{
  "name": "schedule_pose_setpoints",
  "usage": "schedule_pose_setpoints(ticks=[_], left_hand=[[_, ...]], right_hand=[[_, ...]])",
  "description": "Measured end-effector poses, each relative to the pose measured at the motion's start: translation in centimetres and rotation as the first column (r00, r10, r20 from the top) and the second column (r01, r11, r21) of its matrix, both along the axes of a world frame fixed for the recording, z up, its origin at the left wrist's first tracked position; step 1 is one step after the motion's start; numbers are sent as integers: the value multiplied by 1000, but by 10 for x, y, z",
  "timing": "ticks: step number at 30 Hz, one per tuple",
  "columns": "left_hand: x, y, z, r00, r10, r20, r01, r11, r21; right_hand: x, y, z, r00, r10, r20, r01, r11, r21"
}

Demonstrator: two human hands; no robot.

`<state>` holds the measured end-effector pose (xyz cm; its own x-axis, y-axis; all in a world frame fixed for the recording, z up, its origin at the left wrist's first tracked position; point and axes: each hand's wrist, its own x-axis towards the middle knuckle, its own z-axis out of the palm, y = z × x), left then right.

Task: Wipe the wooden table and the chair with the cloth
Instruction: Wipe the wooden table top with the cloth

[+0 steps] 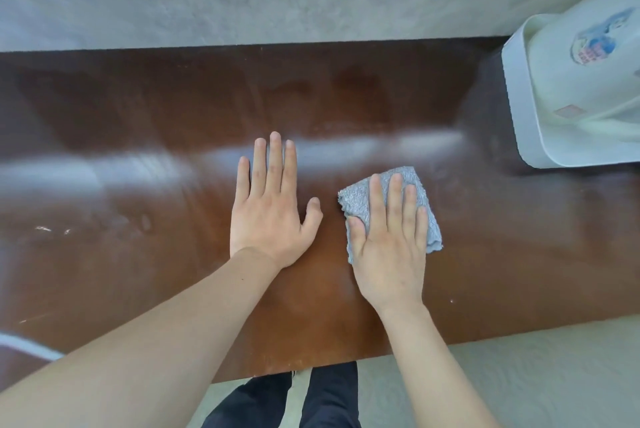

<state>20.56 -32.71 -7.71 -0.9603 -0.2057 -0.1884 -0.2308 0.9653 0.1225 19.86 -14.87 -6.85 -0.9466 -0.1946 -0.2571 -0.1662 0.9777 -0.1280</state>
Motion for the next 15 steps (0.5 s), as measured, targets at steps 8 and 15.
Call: schedule_pose_setpoints(ticks=[8, 15], left_hand=[[-2, 1, -1, 1000, 1, 18, 0, 999, -48], [-2, 1, -1, 1000, 12, 9, -11, 997, -72]], right_hand=[[-158, 21, -5, 982, -189, -26, 188, 981, -38], [-169, 34, -3, 975, -213, -64, 210, 977, -50]])
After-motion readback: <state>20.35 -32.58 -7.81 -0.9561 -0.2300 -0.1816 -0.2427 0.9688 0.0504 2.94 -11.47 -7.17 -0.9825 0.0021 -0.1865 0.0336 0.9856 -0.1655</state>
